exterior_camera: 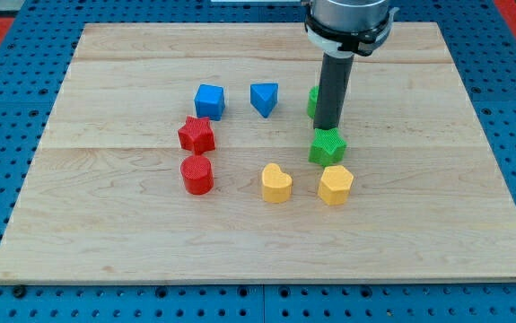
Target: Push the green star to the bottom right of the green circle
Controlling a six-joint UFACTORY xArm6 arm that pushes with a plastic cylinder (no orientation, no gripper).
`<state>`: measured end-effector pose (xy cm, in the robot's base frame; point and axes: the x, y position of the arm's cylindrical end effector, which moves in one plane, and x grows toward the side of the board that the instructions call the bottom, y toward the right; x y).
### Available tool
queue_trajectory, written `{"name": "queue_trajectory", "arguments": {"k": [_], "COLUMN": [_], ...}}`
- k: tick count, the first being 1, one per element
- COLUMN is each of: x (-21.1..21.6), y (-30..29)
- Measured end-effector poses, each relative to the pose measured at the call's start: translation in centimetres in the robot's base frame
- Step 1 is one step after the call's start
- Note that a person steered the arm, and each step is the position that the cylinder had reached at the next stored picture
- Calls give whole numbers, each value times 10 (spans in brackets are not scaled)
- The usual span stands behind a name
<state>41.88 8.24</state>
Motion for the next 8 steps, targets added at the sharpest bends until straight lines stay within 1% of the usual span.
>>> {"name": "queue_trajectory", "arguments": {"k": [2, 4, 5, 8], "x": [6, 6, 35, 40], "y": [-10, -62, -66, -58]}}
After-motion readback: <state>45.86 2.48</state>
